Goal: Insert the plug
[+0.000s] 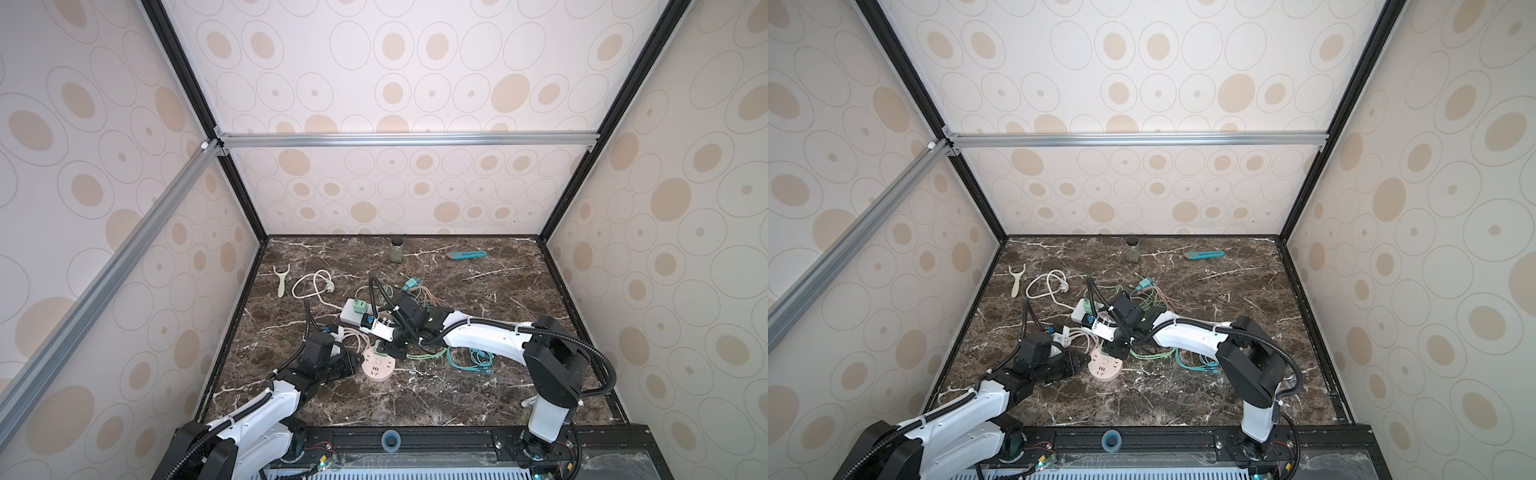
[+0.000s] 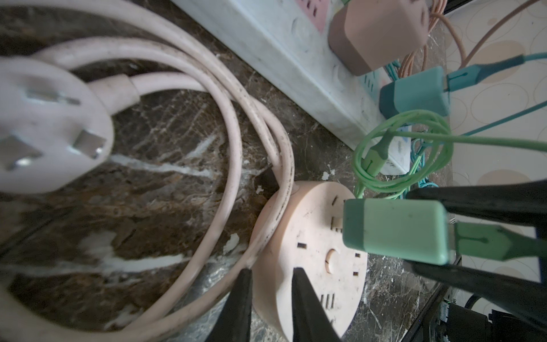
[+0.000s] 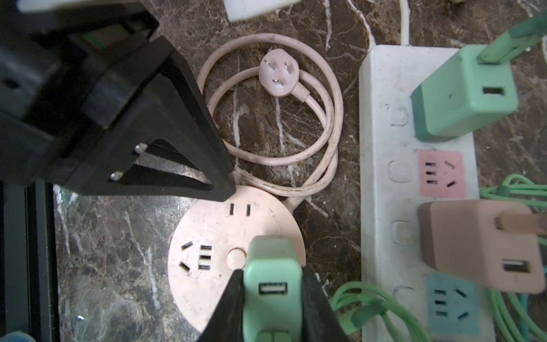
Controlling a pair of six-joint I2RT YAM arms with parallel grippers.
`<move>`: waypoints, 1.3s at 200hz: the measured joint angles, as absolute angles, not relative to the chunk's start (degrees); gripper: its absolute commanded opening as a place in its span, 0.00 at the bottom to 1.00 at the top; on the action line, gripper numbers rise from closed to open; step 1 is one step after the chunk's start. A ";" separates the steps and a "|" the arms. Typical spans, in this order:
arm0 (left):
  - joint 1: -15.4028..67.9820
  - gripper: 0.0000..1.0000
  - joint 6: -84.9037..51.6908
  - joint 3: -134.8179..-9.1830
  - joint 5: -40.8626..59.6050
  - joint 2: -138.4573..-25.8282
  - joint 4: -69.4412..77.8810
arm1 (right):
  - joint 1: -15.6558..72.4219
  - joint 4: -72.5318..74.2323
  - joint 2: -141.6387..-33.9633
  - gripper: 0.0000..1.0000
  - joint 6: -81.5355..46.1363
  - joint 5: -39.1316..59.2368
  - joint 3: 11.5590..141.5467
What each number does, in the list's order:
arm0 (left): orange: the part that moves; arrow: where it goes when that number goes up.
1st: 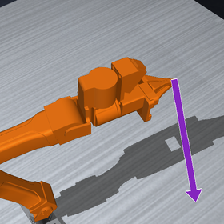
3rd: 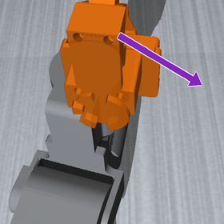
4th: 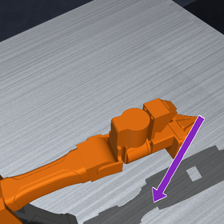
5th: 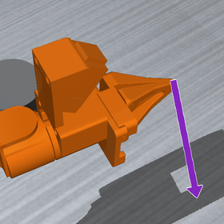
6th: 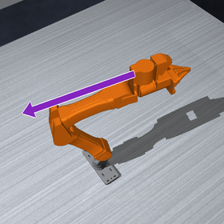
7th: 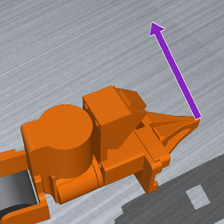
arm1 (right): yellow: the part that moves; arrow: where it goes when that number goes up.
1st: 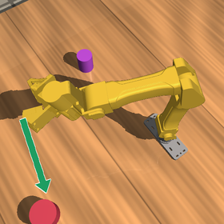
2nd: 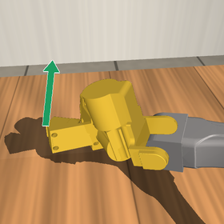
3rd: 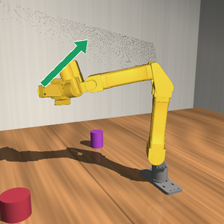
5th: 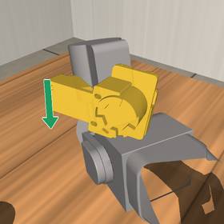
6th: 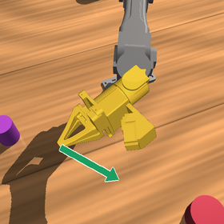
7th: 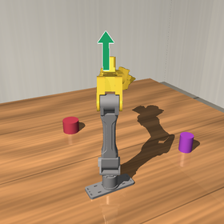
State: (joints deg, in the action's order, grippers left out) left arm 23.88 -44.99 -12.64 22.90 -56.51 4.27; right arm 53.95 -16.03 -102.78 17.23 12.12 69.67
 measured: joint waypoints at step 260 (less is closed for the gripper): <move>23.88 0.25 -44.99 -12.64 22.87 -56.60 4.27 | 55.51 -12.12 -101.51 0.00 17.37 8.62 66.57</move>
State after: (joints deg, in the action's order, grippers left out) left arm 23.88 -44.99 -12.64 22.87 -56.60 4.27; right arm 55.51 -12.12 -101.51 17.37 8.62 66.57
